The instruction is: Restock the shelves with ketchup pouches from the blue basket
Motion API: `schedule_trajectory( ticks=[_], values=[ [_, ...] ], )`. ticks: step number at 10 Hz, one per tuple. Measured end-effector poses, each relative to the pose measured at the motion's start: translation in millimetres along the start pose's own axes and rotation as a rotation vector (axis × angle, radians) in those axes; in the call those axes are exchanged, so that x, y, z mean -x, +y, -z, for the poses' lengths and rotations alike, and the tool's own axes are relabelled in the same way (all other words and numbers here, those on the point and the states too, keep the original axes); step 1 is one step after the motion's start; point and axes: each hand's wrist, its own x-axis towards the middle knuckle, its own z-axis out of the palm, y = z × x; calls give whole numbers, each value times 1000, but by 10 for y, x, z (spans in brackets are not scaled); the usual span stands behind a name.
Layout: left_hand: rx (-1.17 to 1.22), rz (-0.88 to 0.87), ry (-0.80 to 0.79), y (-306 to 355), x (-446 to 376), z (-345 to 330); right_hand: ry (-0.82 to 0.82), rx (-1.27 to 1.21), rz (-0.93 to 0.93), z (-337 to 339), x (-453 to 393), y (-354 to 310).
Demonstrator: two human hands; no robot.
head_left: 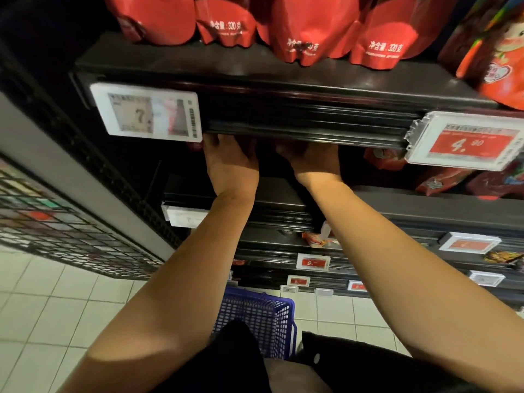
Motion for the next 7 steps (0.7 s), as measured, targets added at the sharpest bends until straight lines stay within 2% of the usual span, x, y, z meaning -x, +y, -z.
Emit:
schedule_trajectory(
  ticks=[2,3,4,5,6,7],
  values=[
    [136,76,82,14,20,14,32,65,-20,-37,29,0],
    [320,92,77,34,65,75,35,100,-75,-57,58,17],
    [378,21,77,-16,95,152,39,137,-114,-58,60,8],
    [414,-23,25,-168,101,229,103,98,-151,-33,186,-38],
    [463,-12,-102,-347,126,318,192,-32,-178,-27,420,-63],
    [349,-47,-177,-532,151,393,286,-14,-251,-11,728,-106]
  ],
)
